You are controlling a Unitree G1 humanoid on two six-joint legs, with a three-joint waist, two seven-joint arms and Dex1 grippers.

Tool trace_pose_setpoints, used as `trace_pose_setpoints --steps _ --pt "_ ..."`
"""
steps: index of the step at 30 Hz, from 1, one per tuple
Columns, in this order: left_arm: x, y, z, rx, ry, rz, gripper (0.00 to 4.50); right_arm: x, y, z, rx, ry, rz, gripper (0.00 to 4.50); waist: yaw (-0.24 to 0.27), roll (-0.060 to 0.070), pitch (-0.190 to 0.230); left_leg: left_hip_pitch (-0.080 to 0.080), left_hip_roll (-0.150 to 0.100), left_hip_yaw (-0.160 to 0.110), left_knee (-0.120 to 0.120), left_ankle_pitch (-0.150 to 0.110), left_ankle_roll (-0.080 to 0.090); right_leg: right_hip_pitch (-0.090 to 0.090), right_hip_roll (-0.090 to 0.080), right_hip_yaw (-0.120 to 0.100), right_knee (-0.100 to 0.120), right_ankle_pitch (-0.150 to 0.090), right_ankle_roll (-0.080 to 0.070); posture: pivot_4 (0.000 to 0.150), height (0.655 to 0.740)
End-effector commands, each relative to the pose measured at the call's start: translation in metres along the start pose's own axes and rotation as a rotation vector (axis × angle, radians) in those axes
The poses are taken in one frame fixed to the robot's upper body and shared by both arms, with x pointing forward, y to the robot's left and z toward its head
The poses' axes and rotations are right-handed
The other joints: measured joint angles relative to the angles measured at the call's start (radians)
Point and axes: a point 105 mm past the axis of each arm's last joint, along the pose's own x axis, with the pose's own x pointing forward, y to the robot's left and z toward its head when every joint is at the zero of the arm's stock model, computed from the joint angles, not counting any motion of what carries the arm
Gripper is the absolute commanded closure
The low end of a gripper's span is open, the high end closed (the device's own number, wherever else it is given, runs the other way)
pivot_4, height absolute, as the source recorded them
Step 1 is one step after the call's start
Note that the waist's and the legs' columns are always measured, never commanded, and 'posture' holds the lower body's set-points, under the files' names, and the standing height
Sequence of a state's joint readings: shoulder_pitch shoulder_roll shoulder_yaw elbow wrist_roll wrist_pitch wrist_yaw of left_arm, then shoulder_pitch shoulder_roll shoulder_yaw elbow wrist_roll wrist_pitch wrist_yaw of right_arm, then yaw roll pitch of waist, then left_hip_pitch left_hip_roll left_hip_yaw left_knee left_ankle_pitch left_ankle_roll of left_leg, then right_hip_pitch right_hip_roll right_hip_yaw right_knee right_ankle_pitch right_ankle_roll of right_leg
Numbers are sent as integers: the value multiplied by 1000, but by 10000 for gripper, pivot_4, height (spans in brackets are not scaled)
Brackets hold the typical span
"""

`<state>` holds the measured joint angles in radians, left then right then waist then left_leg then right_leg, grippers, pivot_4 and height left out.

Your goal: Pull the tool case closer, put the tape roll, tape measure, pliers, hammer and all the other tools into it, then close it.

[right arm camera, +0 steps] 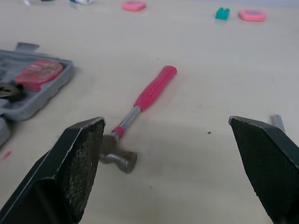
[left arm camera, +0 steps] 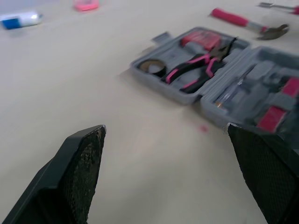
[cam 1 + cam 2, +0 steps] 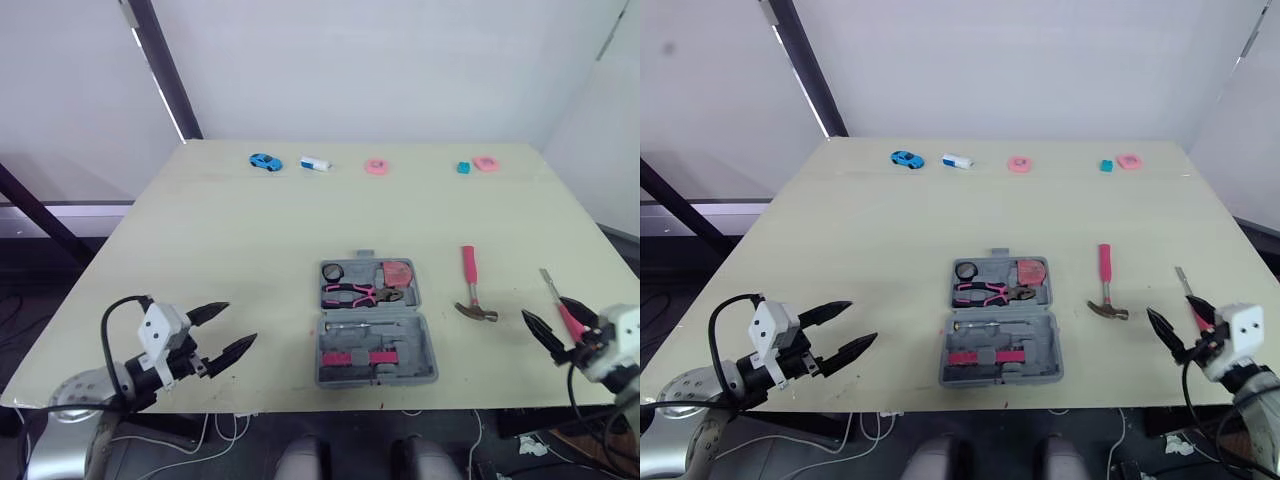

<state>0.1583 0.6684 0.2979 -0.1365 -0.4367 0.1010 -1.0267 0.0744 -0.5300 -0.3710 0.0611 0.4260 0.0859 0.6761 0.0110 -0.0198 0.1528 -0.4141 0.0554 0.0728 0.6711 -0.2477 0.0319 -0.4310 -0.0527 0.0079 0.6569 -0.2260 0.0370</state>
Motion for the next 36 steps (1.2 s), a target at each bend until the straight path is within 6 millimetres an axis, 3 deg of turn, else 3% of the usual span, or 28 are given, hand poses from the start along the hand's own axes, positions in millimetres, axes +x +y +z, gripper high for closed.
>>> trace_pose_setpoints --steps 1,5,16,24,36 --pt "12 -11 25 50 -52 -139 878 23 -2 6 -32 46 -37 0 0 0 0 0 0 0 0 0 0 0 0 0 0 0 0 1500 7395" --pt "29 -20 52 113 -73 -296 878 52 6 10 13 80 -76 0 -1 0 0 0 0 2 0 0 0 0 2 0 0 0 0 1500 7395" --pt "43 -41 89 91 -105 -508 878 86 20 -6 111 192 -201 0 -14 -1 1 -1 0 2 -1 0 0 0 5 2 1 0 0 1500 7395" --pt "44 -43 102 78 -113 -549 878 94 33 -18 151 232 -223 0 -27 -1 1 0 0 2 0 0 0 0 5 3 2 0 0 1500 7395" --pt "46 -45 102 86 -115 -562 878 105 53 -31 160 327 -223 0 -28 -1 1 0 0 2 0 0 0 -1 5 3 2 0 0 1500 7395"
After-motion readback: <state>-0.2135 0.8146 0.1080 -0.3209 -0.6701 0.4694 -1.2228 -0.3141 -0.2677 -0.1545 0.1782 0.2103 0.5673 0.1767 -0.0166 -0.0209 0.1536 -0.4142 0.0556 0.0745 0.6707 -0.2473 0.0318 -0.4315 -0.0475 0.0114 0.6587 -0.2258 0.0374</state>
